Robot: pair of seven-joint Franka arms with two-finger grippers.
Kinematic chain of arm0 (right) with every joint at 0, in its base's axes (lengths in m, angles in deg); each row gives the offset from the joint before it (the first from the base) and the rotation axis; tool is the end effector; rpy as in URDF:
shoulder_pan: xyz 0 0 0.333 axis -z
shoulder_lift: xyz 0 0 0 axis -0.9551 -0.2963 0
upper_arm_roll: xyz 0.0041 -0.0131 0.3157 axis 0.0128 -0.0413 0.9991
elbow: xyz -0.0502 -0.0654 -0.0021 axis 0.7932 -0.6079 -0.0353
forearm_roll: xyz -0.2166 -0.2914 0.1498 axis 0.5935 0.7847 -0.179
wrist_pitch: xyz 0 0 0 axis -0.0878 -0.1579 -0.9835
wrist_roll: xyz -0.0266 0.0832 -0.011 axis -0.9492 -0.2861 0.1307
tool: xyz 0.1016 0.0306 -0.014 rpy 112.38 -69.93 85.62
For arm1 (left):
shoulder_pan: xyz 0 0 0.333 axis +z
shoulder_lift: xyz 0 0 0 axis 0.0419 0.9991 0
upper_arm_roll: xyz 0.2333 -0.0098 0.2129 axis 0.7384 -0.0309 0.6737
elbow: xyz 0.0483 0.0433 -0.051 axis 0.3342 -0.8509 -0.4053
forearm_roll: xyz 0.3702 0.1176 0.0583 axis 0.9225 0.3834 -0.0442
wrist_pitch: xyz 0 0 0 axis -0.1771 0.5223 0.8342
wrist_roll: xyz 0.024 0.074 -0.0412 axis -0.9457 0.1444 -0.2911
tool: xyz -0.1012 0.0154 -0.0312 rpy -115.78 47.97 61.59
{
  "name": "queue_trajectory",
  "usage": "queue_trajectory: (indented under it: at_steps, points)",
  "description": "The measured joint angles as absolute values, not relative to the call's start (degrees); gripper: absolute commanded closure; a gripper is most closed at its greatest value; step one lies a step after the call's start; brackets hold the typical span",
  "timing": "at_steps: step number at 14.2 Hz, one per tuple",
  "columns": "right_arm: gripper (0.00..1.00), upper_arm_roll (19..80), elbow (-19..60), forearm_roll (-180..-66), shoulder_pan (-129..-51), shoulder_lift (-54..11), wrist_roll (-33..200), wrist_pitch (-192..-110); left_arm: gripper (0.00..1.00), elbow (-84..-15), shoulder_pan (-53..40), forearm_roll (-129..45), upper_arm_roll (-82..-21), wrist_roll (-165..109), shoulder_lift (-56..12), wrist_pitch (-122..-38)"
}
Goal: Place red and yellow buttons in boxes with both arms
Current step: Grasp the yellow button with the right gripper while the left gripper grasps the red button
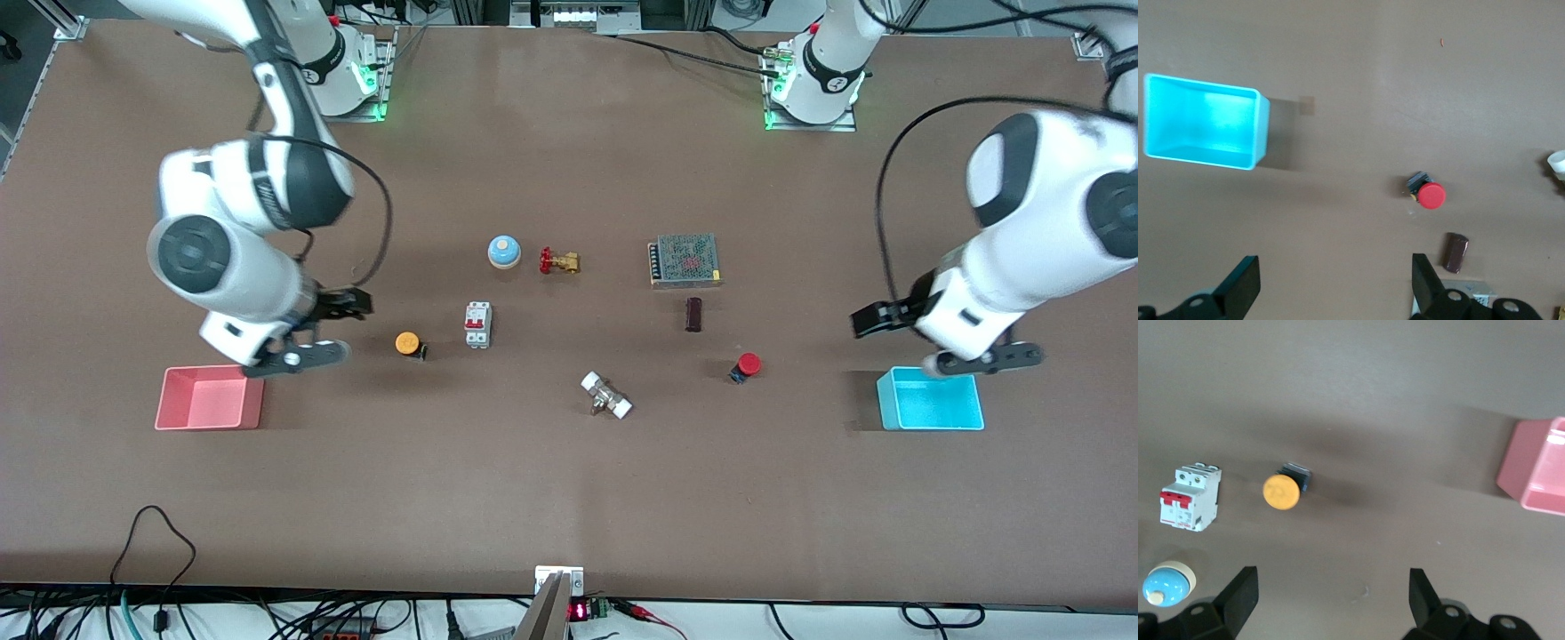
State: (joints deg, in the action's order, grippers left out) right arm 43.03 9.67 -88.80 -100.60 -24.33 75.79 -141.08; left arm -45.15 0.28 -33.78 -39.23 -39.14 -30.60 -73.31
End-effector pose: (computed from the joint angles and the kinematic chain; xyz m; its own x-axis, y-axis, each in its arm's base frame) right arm 0.6358 0.2066 0.3772 0.9627 0.2245 -0.1513 0.2359 -0.9698 0.0624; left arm 0.6350 -0.0857 0.4305 0.9832 0.1733 -0.0577 0.1753 -0.9840 0.0325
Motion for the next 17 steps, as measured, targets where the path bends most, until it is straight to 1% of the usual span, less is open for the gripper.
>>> queue_trajectory:
  at_steps: [5, 11, 14, 17]
  points:
    - [0.0, 43.0, 7.3, -93.0, -101.5, -31.1, 75.8, -145.4, 0.0, -45.8, -4.1, -33.8, -39.3, -47.6, -23.8, -80.9]
    - [0.0, 43.0, 7.1, -94.7, -101.8, -34.6, 74.1, -146.9, 0.0, -46.2, -7.6, -33.8, -39.4, -53.0, -16.8, -87.2]
    - [0.0, 43.0, 7.1, -95.3, -102.1, -35.7, 73.3, -147.2, 0.0, -47.1, -8.8, -33.8, -39.4, -54.7, -14.6, -90.1]
    - [0.0, 43.0, 7.1, -95.3, -102.8, -37.0, 72.1, -147.3, 0.14, -47.9, -9.2, -33.8, -39.4, -55.0, -13.5, -90.9]
